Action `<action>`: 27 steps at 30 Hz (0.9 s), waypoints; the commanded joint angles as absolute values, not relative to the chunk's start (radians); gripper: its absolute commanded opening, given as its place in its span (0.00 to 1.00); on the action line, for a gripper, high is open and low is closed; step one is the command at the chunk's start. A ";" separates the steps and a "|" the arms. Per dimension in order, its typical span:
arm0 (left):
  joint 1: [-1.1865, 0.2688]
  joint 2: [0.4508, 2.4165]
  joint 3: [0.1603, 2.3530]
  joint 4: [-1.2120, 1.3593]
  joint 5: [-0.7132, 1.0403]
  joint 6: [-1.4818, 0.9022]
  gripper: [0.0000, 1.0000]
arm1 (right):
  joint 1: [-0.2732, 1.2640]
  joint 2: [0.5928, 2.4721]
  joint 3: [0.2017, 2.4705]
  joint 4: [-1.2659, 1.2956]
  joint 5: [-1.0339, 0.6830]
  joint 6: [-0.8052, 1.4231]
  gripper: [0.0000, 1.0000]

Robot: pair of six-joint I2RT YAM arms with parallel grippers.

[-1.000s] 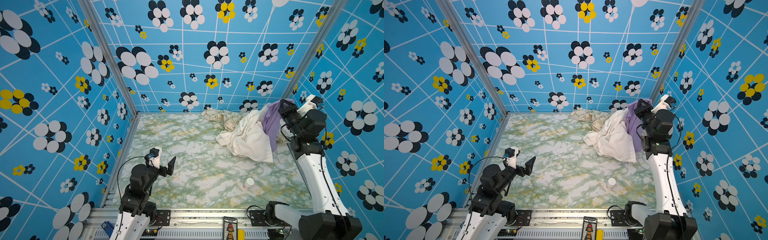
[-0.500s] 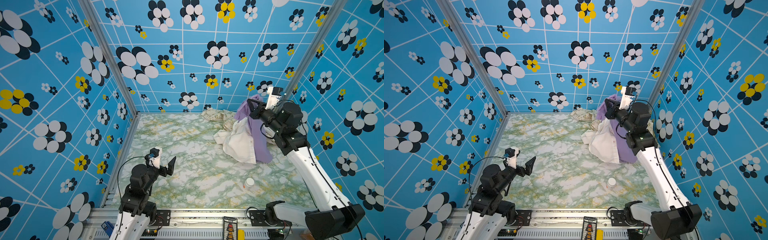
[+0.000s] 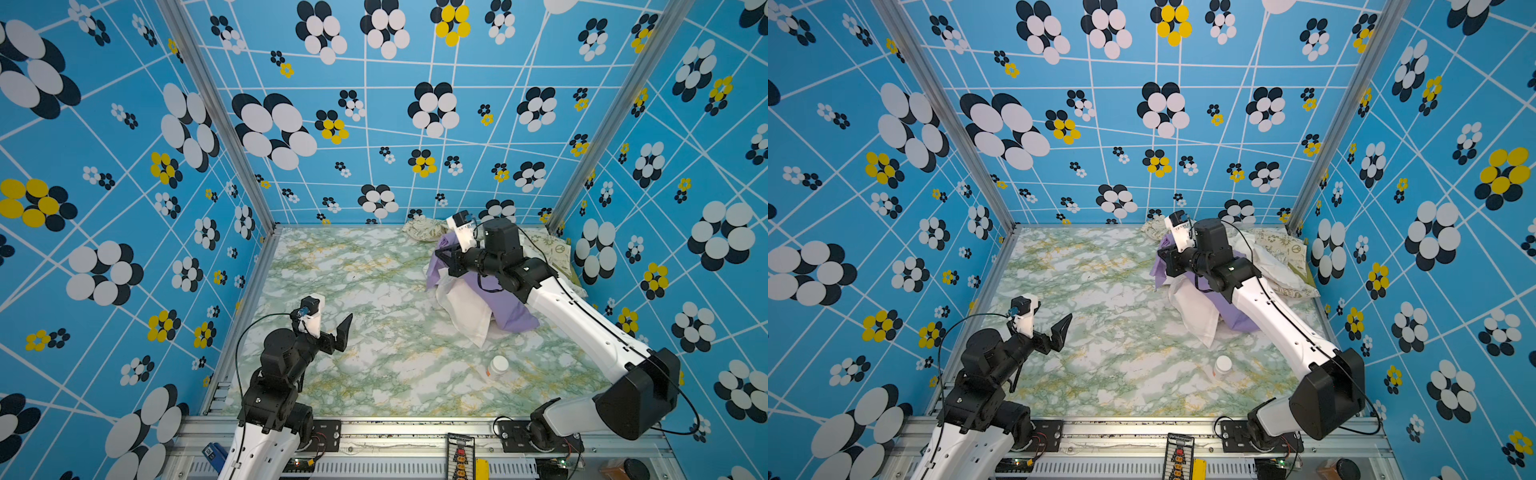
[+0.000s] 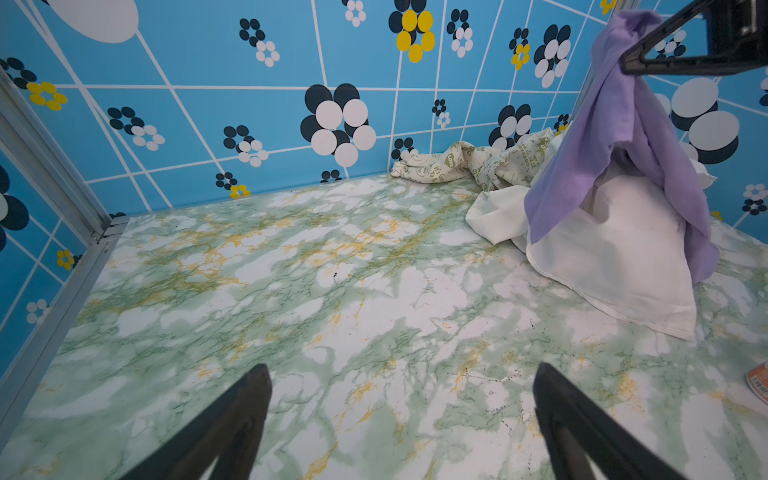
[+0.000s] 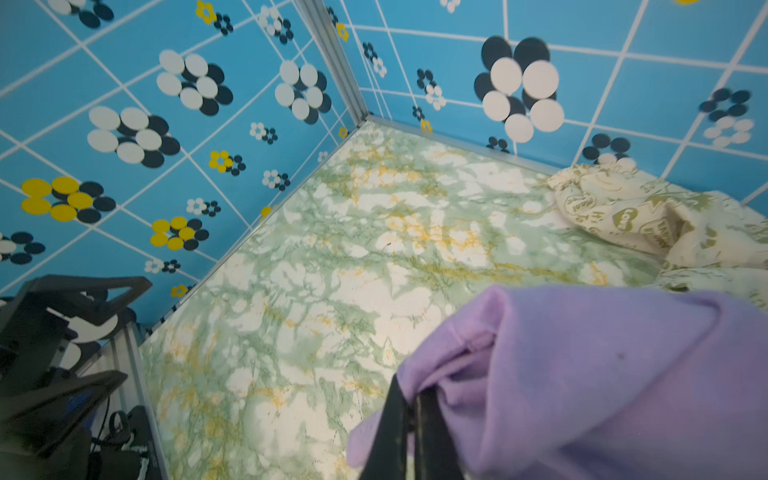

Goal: Pick out a specific cloth from the pile

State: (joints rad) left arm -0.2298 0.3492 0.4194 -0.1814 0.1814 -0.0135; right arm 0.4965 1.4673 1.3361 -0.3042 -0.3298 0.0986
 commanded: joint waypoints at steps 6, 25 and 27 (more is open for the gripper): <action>-0.242 0.335 0.432 -0.194 0.162 0.006 0.99 | 0.558 1.597 1.435 -0.641 -0.301 -0.096 0.41; -0.248 0.328 0.432 -0.194 0.162 0.010 0.99 | 0.249 1.226 1.108 -0.469 0.080 0.328 0.85; -0.249 0.327 0.431 -0.193 0.163 0.010 0.99 | 0.181 1.198 1.048 -0.456 0.046 0.415 0.85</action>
State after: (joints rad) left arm -0.2382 0.3382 0.4194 -0.1886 0.1669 -0.0067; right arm 0.2394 1.2373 1.1057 -0.4484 0.0235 0.2565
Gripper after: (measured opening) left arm 0.993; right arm 0.853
